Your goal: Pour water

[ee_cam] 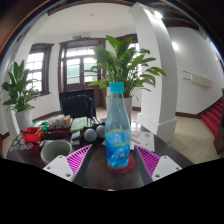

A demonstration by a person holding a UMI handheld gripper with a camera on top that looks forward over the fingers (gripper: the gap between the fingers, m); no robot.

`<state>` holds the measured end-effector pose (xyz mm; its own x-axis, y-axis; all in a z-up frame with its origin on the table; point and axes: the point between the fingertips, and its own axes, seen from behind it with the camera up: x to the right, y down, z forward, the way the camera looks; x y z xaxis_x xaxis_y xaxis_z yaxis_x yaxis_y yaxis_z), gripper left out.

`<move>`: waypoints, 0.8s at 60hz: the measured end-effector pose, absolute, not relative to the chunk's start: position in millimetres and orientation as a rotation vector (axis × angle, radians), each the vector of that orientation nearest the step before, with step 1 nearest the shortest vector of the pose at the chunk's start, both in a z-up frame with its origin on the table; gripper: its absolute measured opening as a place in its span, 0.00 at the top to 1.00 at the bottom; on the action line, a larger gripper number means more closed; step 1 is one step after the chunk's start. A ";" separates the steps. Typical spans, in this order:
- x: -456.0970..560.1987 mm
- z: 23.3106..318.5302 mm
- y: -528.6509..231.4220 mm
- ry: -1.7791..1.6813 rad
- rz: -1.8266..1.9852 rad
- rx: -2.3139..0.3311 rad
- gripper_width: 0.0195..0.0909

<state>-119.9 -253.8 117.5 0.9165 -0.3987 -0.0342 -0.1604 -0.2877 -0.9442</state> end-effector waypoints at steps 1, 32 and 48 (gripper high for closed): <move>-122.7 117.4 -260.3 0.413 -0.246 -1.871 0.09; -253.0 234.1 -455.1 0.372 -0.240 -1.825 0.09; -312.7 252.3 -467.5 0.256 -0.194 -1.856 0.08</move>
<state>-312.7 -467.5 252.3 0.9620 -0.2731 0.0030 -0.0776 -0.2835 -0.9558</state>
